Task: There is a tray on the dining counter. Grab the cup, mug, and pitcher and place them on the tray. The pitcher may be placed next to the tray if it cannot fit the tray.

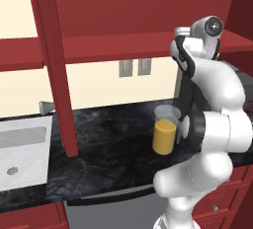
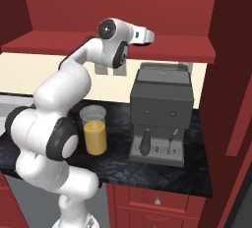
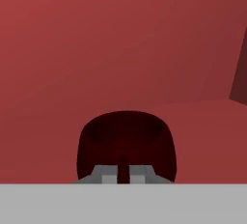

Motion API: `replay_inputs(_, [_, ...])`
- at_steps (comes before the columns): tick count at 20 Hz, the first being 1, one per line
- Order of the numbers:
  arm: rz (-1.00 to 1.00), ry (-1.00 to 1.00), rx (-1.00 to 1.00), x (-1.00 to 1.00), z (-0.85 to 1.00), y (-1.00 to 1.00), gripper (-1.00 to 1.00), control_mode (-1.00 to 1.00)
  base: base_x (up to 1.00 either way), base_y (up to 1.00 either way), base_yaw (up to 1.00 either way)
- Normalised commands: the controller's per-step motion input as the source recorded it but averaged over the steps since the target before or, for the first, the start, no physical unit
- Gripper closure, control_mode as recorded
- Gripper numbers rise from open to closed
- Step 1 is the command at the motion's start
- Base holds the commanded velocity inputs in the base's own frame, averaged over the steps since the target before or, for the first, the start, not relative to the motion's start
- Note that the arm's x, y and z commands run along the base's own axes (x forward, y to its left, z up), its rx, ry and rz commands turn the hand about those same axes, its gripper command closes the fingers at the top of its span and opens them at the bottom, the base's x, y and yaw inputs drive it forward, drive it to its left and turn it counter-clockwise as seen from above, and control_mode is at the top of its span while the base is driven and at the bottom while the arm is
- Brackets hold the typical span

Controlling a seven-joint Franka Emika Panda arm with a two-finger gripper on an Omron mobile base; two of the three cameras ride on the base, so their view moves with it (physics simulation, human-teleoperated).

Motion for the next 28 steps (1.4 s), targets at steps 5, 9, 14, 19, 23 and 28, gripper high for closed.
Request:
replay_inputs(5, [0.00,0.00,0.00,-1.00,0.00,0.00,1.00,-1.00,0.00,0.00,0.00])
replay_inputs(9, [0.00,0.00,0.00,-1.00,0.00,0.02,1.00,-1.00,0.00,0.00,0.00])
replay_inputs(14, [0.00,0.01,0.00,-1.00,0.00,0.24,1.00,-1.00,0.00,0.00,0.00])
replay_inputs(19, [0.02,0.08,0.00,-0.99,0.00,0.42,1.00,-1.00,0.00,0.00,0.00])
replay_inputs(23, [0.03,0.18,0.00,-0.85,0.00,0.52,1.00,-1.00,0.00,0.00,0.00])
replay_inputs(28, [0.10,0.19,0.00,-0.61,0.00,0.51,1.00,-1.00,0.00,0.00,0.00])
